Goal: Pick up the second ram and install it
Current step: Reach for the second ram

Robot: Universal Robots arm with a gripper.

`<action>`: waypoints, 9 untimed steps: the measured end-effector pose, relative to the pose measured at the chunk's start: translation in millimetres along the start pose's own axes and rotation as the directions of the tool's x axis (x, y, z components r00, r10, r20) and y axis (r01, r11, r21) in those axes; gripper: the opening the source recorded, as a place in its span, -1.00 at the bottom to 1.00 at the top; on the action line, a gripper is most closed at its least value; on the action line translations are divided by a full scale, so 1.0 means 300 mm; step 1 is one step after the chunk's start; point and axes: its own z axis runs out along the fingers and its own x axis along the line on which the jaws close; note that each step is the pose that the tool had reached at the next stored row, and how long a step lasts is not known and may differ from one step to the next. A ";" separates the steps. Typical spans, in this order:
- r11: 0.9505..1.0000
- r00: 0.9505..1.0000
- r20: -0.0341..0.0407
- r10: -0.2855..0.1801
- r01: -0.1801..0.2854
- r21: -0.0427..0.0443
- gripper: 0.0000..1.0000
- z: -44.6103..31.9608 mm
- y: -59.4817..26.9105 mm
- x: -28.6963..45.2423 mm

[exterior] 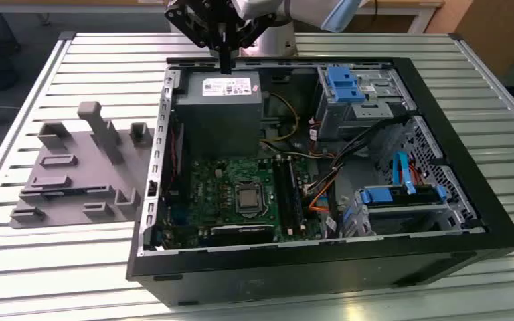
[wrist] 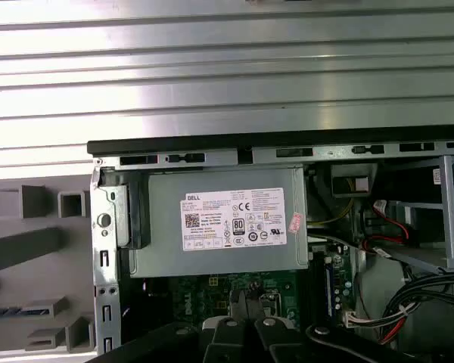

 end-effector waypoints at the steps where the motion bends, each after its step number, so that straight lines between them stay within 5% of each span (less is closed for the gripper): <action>1: 1.000 1.000 0.000 0.000 0.000 0.000 -0.79 0.000 0.000 0.000; 9: 1.000 1.000 0.000 0.000 0.000 0.000 -0.79 0.000 0.000 0.006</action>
